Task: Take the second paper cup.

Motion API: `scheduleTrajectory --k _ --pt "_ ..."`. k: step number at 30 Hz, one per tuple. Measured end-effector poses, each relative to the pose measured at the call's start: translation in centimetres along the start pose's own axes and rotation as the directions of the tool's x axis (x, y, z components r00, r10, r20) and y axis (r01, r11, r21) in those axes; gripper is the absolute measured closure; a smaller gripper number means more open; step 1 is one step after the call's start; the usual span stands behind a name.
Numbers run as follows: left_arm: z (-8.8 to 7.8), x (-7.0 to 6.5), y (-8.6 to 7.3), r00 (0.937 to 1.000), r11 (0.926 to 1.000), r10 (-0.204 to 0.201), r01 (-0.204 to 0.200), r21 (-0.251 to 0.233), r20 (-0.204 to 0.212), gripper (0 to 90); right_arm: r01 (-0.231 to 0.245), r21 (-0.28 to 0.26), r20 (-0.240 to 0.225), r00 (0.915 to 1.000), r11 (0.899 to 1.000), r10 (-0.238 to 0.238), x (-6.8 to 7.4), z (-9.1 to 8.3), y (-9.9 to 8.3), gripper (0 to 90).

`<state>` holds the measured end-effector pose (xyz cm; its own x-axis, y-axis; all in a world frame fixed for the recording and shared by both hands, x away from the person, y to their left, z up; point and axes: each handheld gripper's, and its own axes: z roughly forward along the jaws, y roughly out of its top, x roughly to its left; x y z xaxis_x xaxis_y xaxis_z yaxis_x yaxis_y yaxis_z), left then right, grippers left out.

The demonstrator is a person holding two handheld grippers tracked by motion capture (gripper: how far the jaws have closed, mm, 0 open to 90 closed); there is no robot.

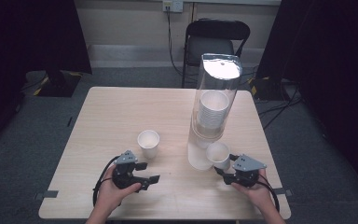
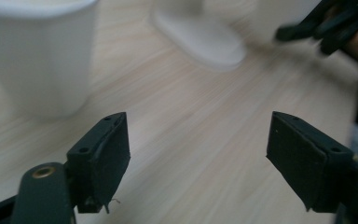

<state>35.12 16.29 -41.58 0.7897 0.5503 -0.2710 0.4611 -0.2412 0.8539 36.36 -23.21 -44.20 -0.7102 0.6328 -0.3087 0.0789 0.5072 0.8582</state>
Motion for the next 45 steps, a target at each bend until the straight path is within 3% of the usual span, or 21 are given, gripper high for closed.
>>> scheduleTrajectory --k 4,7,12,15,17,20,21,22,24,25,26,28,30,32,36,37,38,39,40,41,45 --pt "0.4 -1.8 2.8 0.9980 0.9993 -0.037 0.038 -0.005 0.051 29.1 0.049 -0.040 -0.056 0.9971 0.998 -0.051 1.9 0.8 1.2 34.0" --pt "0.7 -2.2 4.3 0.9957 0.9967 -0.079 0.080 -0.011 0.049 30.5 0.085 -0.060 -0.089 0.9919 0.995 -0.090 3.1 1.6 2.1 33.8" --pt "1.4 -2.0 5.3 0.9923 0.9916 -0.123 0.122 0.041 0.014 35.9 0.129 -0.095 -0.140 0.9800 0.987 -0.141 4.5 2.6 3.3 33.6" --pt "2.1 -2.1 5.3 0.9862 0.9859 -0.157 0.153 0.069 0.054 40.9 0.147 -0.104 -0.156 0.9742 0.984 -0.163 5.1 3.2 3.8 33.6" --pt "2.5 -2.2 5.3 0.9805 0.9804 -0.184 0.179 0.082 0.068 44.9 0.157 -0.113 -0.172 0.9694 0.981 -0.175 5.4 3.6 4.2 33.5" --pt "2.9 -2.0 5.1 0.9711 0.9638 -0.235 0.227 0.140 0.042 66.4 0.165 -0.140 -0.214 0.9575 0.976 -0.193 6.2 4.2 4.8 33.3" --pt "2.7 -1.9 5.0 0.9673 0.9550 -0.254 0.250 0.160 0.004 71.4 0.178 -0.133 -0.214 0.9554 0.975 -0.204 6.5 4.4 5.0 33.1" --pt "2.6 -1.8 4.9 0.9612 0.9475 -0.275 0.275 0.164 -0.020 78.6 0.206 -0.129 -0.216 0.9489 0.970 -0.230 7.0 4.7 5.1 32.7" --pt "1.7 -1.1 4.6 0.9351 0.9186 -0.353 0.352 0.179 -0.028 84.6 0.211 -0.135 -0.218 0.9468 0.968 -0.237 7.4 5.0 5.2 32.0" --pt "1.3 -0.9 4.4 0.9294 0.9132 -0.367 0.368 0.175 -0.040 87.6 0.196 -0.137 -0.224 0.9489 0.971 -0.223 7.6 5.1 5.2 29.6" --pt "0.7 -0.6 4.3 0.9319 0.9156 -0.354 0.363 0.173 -0.077 87.8 0.186 -0.129 -0.230 0.9499 0.974 -0.212 7.6 5.2 5.2 30.2" --pt "-0.5 0.1 4.0 0.9225 0.9075 -0.354 0.379 0.182 -0.154 87.8 0.183 -0.117 -0.225 0.9523 0.976 -0.206 7.3 5.3 4.9 28.0" --pt "-1.7 1.1 3.6 0.9034 0.8908 -0.368 0.410 0.195 -0.220 87.8 0.153 -0.096 -0.204 0.9640 0.983 -0.170 6.5 5.0 4.3 25.8" --pt "-2.9 2.2 3.2 0.8858 0.8825 -0.341 0.417 0.218 -0.315 87.6 0.100 -0.079 -0.189 0.9753 0.992 -0.114 5.5 4.6 3.7 24.8" --pt "-3.7 3.4 2.8 0.8500 0.8582 -0.359 0.463 0.221 -0.386 81.9 0.061 -0.062 -0.148 0.9865 0.996 -0.070 4.1 3.7 3.0 24.7" --pt "-3.7 3.5 2.8 0.8424 0.8594 -0.361 0.467 0.208 -0.400 76.2 0.056 -0.055 -0.136 0.9887 0.997 -0.063 3.8 3.5 2.8 24.2" --pt "-3.6 3.7 2.7 0.8439 0.8626 -0.359 0.463 0.203 -0.399 72.7 0.049 -0.057 -0.129 0.9900 0.997 -0.056 3.6 3.4 2.7 24.2" --pt "-3.6 3.8 2.7 0.8541 0.8733 -0.347 0.445 0.199 -0.388 68.9 0.030 -0.058 -0.117 0.9925 0.998 -0.036 3.3 3.2 2.5 24.1" --pt "-3.6 3.8 2.6 0.8643 0.8926 -0.332 0.417 0.170 -0.378 63.2 0.013 -0.057 -0.111 0.9936 0.998 -0.020 3.1 3.0 2.3 23.9" --pt "-3.7 3.8 2.6 0.8711 0.9019 -0.325 0.402 0.157 -0.368 53.4 0.000 -0.059 -0.097 0.9952 0.998 -0.005 2.7 2.9 2.1 23.9" --pt "-5.0 3.5 2.8 0.9281 0.9609 -0.247 0.272 0.054 -0.279 35.8 -0.024 -0.017 -0.061 0.9979 1.000 0.023 1.6 2.3 1.3 23.3"
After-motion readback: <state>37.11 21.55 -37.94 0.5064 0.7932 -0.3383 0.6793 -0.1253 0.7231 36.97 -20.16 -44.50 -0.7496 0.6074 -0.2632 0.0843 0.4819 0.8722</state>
